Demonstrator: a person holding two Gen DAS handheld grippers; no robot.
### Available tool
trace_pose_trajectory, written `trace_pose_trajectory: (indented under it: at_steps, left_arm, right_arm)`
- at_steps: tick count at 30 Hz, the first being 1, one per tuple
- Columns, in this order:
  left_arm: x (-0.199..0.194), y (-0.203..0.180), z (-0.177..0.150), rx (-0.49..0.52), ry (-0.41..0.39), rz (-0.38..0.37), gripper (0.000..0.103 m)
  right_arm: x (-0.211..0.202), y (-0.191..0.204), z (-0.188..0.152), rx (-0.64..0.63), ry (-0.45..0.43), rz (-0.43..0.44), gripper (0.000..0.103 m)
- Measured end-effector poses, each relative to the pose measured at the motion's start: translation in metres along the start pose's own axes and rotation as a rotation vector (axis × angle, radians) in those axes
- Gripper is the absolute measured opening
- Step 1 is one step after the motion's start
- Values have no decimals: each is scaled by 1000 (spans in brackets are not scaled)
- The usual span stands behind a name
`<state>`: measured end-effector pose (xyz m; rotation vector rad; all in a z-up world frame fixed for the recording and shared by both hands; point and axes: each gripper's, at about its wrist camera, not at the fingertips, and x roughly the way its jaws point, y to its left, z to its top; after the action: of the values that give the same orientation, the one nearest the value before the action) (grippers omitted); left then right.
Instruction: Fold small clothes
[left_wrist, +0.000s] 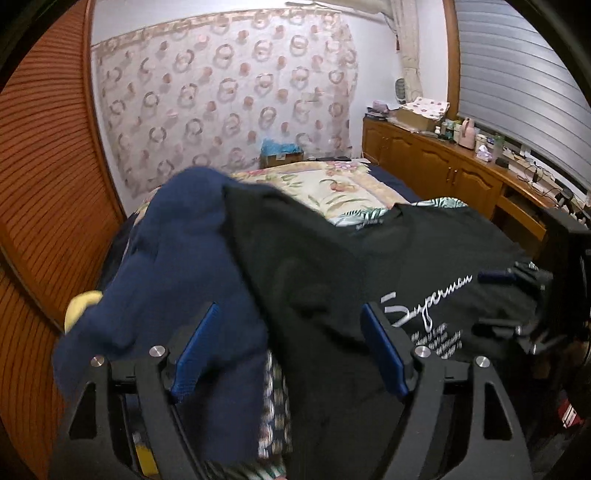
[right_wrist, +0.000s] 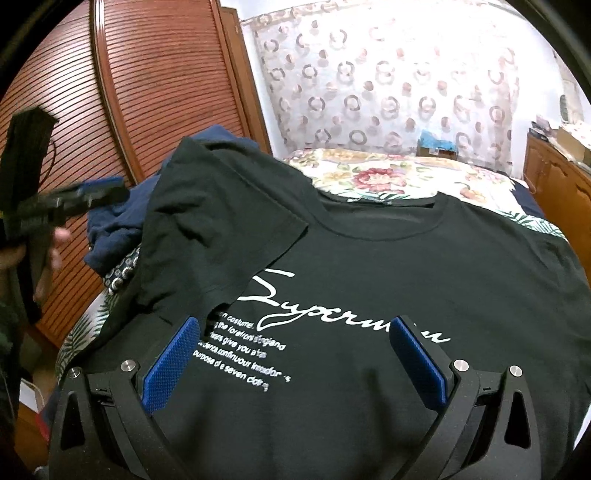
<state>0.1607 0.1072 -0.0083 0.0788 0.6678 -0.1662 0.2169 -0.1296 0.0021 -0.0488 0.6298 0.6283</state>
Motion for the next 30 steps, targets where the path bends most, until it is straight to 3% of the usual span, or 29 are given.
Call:
trace_pose_trajectory:
  at_steps: [3,5,11,22,30]
  left_arm:
    - [-1,-7,-14,-17,4,-21,79]
    - [-1,-12,-16,-25,-8,-37,84]
    - [16,-40,-7,-16,-10,-110,88]
    - [88,-125,29,81,58,-234,88]
    - [126,-158,34,129,125,-250,88]
  right_arm:
    - [2,-9,9,-23,1,-5,102]
    - [-2,-13,6,-24,1,-15,102]
    - [-19,-42,8,16,-16,-78,102]
    - [-77,-133,-14,146,-55,-264,102]
    - [-111,-187,-32,225,-63,-362,102]
